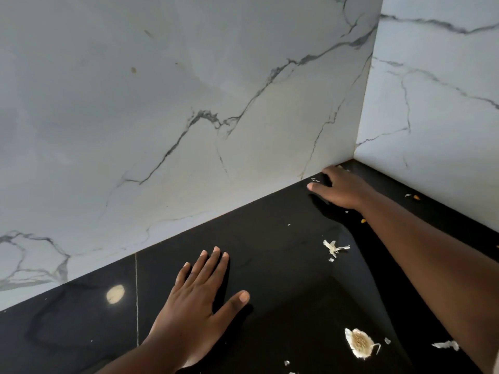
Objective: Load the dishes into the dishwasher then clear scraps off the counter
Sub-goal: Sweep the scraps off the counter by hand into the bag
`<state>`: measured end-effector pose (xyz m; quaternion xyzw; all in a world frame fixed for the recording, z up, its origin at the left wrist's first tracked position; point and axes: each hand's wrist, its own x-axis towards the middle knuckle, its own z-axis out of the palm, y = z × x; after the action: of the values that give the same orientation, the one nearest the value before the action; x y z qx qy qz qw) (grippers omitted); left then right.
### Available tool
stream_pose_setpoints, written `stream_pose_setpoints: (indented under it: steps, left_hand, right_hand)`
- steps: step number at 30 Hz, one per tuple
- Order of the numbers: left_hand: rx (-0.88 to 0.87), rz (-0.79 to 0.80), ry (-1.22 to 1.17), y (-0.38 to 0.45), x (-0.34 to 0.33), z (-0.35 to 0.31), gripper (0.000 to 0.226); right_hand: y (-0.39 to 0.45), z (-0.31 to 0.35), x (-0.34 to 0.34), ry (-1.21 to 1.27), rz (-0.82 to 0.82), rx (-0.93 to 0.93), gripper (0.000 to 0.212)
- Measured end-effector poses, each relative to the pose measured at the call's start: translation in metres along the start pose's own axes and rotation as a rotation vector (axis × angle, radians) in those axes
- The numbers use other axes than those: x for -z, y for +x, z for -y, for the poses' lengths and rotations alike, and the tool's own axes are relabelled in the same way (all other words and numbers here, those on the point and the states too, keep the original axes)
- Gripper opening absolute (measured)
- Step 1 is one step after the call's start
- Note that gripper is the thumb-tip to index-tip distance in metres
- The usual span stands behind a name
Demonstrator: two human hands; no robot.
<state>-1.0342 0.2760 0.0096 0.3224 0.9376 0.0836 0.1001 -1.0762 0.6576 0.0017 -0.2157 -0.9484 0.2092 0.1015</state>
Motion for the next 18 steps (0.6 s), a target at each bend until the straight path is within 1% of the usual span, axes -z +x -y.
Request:
stream_pose_setpoints:
  steps: [3, 6, 9, 13, 15, 17, 18]
  left_hand:
    - [0.003, -0.001, 0.005, 0.000, -0.001, -0.001, 0.096]
    - [0.001, 0.000, 0.001, 0.000, -0.001, -0.001, 0.096]
    - [-0.006, -0.004, -0.005, 0.000, -0.001, -0.001, 0.096]
    - [-0.010, -0.015, -0.009, 0.000, -0.001, 0.001, 0.100]
    - [-0.013, -0.026, -0.004, 0.000, -0.001, 0.002, 0.104]
    - [-0.016, -0.031, -0.008, 0.000, -0.002, 0.002, 0.104]
    - [-0.018, -0.034, -0.016, 0.001, -0.002, 0.002, 0.103]
  right_hand:
    - [-0.016, 0.012, -0.006, -0.014, 0.057, 0.130, 0.062]
    - [-0.034, 0.023, -0.011, 0.043, 0.169, 0.212, 0.057]
    - [-0.055, 0.031, -0.011, 0.100, 0.240, 0.295, 0.051]
    - [-0.109, 0.053, -0.011, 0.138, 0.326, 0.511, 0.049]
    - [-0.139, 0.061, -0.011, 0.169, 0.404, 0.602, 0.048]
    - [-0.160, 0.063, -0.010, 0.251, 0.515, 0.649, 0.044]
    - [-0.164, 0.064, -0.007, 0.351, 0.553, 0.632, 0.040]
